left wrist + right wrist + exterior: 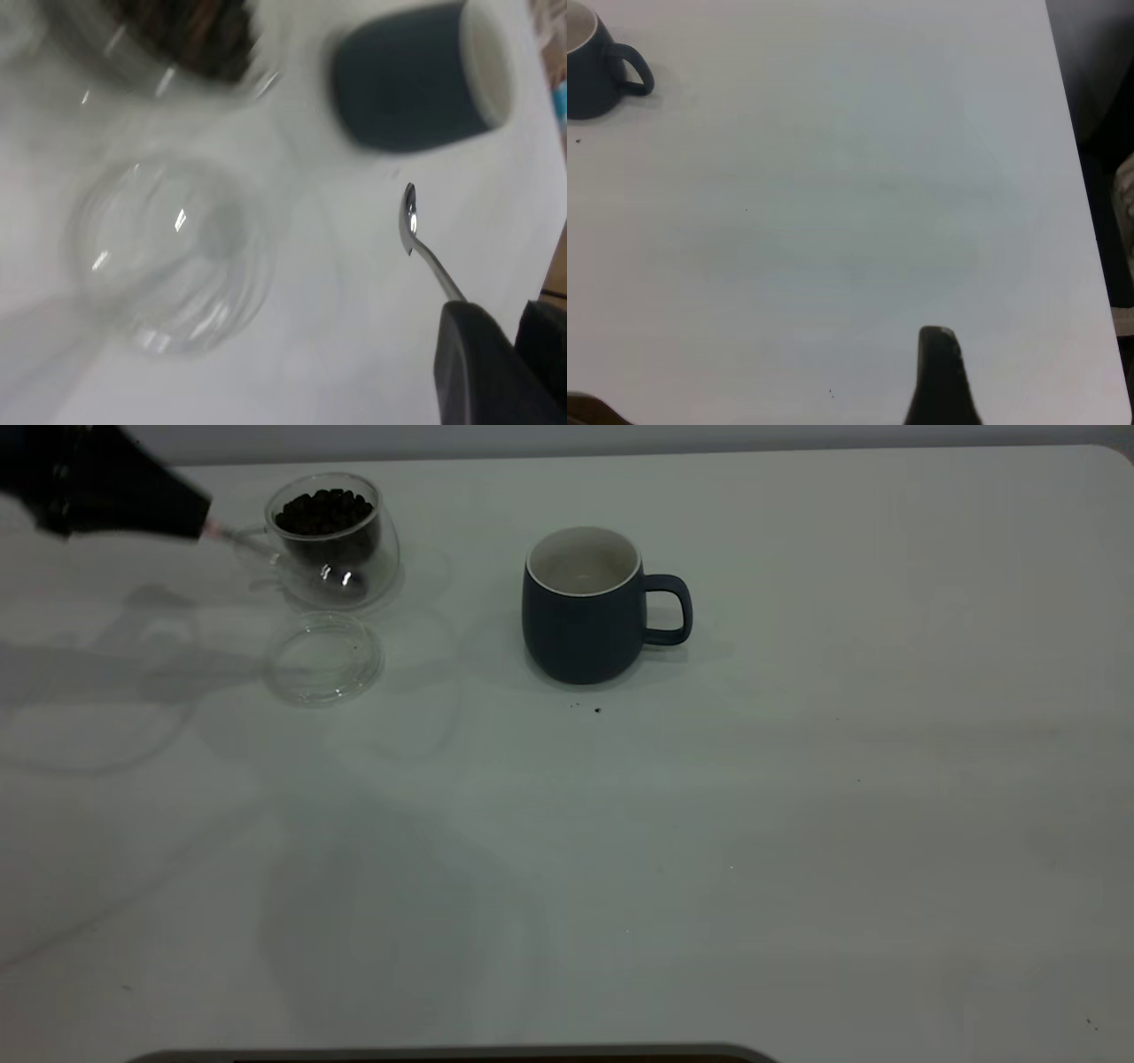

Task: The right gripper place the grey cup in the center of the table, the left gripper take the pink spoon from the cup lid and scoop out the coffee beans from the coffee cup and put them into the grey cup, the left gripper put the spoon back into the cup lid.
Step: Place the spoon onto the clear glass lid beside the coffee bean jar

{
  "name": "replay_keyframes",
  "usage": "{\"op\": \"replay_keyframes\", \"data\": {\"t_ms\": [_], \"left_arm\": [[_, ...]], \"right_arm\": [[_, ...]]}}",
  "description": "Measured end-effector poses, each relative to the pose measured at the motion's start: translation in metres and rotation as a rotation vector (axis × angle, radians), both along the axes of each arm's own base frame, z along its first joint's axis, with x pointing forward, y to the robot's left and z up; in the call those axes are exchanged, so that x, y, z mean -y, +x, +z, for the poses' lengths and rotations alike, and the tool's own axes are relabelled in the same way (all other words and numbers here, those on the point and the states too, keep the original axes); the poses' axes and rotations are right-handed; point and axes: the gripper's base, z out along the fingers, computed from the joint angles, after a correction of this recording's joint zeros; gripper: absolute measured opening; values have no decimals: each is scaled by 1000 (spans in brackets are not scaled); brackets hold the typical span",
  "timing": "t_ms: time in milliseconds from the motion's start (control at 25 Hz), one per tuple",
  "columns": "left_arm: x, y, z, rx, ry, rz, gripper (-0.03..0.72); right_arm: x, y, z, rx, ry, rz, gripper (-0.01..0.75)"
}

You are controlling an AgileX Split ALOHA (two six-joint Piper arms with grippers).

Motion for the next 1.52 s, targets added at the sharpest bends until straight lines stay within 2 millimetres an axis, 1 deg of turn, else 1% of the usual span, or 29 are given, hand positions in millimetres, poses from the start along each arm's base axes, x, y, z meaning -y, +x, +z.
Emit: {"op": "replay_keyframes", "data": {"t_ms": [120, 240, 440, 560, 720, 1000, 1360, 1520], "left_arm": [[-12, -4, -16, -54, -14, 42, 114], [-18, -7, -32, -97, -29, 67, 114], [-16, -10, -55, -148, -62, 104, 114], [-15, -8, -62, -154, -98, 145, 114], [-19, -6, -60, -137, -126, 184, 114], [-40, -8, -60, -140, -121, 249, 114], [-41, -3, -65, -123, -59, 292, 114], [-41, -3, -65, -130, -59, 300, 114]], "right_arm": [[0, 0, 0, 0, 0, 0, 571], [0, 0, 0, 0, 0, 0, 571], [0, 0, 0, 0, 0, 0, 571], [0, 0, 0, 0, 0, 0, 571], [0, 0, 0, 0, 0, 0, 571], [0, 0, 0, 0, 0, 0, 571], [0, 0, 0, 0, 0, 0, 571], [0, 0, 0, 0, 0, 0, 571]]}}
